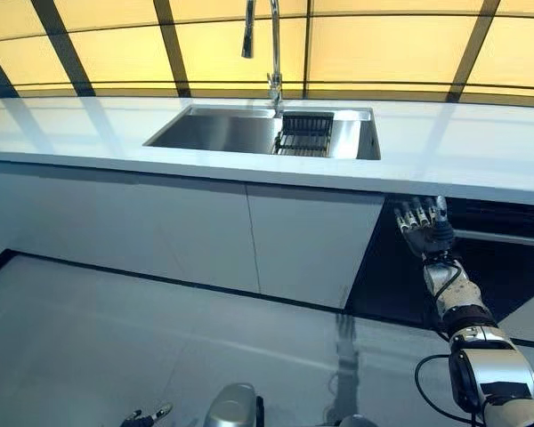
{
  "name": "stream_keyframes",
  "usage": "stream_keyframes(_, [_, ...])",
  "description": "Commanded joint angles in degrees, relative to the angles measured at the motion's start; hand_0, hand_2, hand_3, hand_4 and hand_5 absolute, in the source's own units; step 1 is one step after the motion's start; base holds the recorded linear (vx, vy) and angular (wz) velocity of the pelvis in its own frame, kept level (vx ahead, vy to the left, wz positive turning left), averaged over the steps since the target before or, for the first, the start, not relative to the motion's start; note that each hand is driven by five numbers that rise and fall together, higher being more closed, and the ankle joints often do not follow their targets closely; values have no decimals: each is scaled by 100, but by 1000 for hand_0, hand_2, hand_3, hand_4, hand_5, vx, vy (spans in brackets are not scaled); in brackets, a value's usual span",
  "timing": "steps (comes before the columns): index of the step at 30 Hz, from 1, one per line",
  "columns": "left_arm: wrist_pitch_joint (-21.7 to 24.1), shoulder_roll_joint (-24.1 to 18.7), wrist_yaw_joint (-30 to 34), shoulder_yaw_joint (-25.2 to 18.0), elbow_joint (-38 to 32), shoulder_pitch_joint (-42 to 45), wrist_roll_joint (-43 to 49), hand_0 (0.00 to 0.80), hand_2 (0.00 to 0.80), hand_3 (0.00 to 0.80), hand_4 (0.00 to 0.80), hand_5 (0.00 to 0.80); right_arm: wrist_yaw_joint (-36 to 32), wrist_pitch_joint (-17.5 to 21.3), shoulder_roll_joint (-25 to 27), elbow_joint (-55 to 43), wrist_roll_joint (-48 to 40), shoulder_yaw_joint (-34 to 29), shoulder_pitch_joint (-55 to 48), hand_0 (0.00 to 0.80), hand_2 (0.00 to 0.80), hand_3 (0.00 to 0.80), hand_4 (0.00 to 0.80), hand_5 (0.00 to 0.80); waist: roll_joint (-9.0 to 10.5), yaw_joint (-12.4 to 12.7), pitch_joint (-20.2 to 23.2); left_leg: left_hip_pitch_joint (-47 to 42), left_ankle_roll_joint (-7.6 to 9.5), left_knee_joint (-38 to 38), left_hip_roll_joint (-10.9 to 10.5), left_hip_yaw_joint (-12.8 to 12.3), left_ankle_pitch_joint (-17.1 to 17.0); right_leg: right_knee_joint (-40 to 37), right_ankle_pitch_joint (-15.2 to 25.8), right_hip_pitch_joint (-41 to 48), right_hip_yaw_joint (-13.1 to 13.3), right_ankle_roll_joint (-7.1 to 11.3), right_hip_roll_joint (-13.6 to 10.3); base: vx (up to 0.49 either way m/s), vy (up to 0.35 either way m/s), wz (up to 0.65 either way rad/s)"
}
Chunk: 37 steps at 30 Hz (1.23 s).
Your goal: Take plates into dishwasher
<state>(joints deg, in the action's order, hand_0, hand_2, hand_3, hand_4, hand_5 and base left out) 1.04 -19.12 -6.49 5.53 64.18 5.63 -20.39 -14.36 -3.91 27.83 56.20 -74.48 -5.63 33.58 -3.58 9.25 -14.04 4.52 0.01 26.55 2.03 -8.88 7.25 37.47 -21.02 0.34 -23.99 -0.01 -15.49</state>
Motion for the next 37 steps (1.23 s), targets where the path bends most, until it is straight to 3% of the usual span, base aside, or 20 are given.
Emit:
stream_keyframes(1, [205,-183,40,-29,10,-153,174,0,0,0,0,0,124,-309,274,506,1362,25,144,0,0,0,0,0,167,114,62,-60,-39,-233,142,-122,-77,-1420,1195,521,95,206,242,-166,32,-9])
stream_keyframes(5, [298,-156,-12,-43,200,-367,136,0,0,0,0,0,-56,-494,258,1122,2574,420,-156,0,0,0,0,0,308,15,257,-374,-135,-1223,39,-112,-459,-2381,1655,566,194,362,474,-95,17,-13])
stream_keyframes(10, [373,-81,-72,-18,361,-549,-63,0,0,0,0,0,-272,-593,104,1347,3176,787,-588,0,0,0,0,0,397,-72,521,-682,-197,-2375,-52,0,-889,-3307,2106,595,317,495,695,-68,26,-16])
stream_keyframes(13, [333,6,-132,27,454,-680,68,0,0,0,0,0,-456,-451,-57,1448,3655,881,-1193,0,0,0,0,0,461,-169,719,-819,-200,-2969,-78,-23,-1048,-3790,2300,623,355,532,826,-40,43,-9])
stream_keyframes(19, [73,65,-300,291,717,-909,967,0,0,0,0,0,-134,30,-452,1506,4883,1150,-2029,0,0,0,0,0,557,-369,969,-811,-195,-3155,-84,-63,-1016,-4209,2475,606,404,565,925,-1,6,0])
stream_keyframes(20, [-234,39,-517,627,905,-973,1950,0,0,0,0,0,40,101,-610,1535,5505,1446,-2209,0,0,0,0,0,573,-463,1014,-839,-184,-3155,-69,-120,-984,-4222,2483,602,473,576,925,-4,34,-7])
stream_keyframes(23, [-604,37,-388,920,972,-1041,2222,0,0,0,0,0,412,112,-749,1552,6368,1774,-2390,0,0,0,0,0,585,-559,1074,-851,-165,-3155,-52,-168,-948,-4193,2457,579,524,579,934,8,33,-12])
stream_keyframes(28, [-1078,322,-126,1004,1142,-1048,2023,0,0,0,0,0,637,-249,-1209,1830,5794,1681,-2795,0,0,0,0,0,607,-696,1121,-985,-89,-3155,-57,-237,-837,-4151,2415,620,607,592,930,54,33,-10])
stream_keyframes(32, [-1054,570,-63,939,1219,-893,1969,0,0,0,0,0,885,-232,-1434,1930,5768,1448,-2981,0,0,0,0,0,601,-743,1116,-1042,-56,-3155,-69,-257,-771,-4147,2409,636,669,617,934,25,26,-8])
stream_keyframes(37, [-969,611,-124,1046,1145,-843,2004,0,0,0,0,0,862,-263,-1539,1907,6035,1656,-2931,0,0,0,0,0,600,-714,1080,-1075,-30,-3155,-90,-245,-727,-4131,2376,666,680,631,932,-1,14,-5])
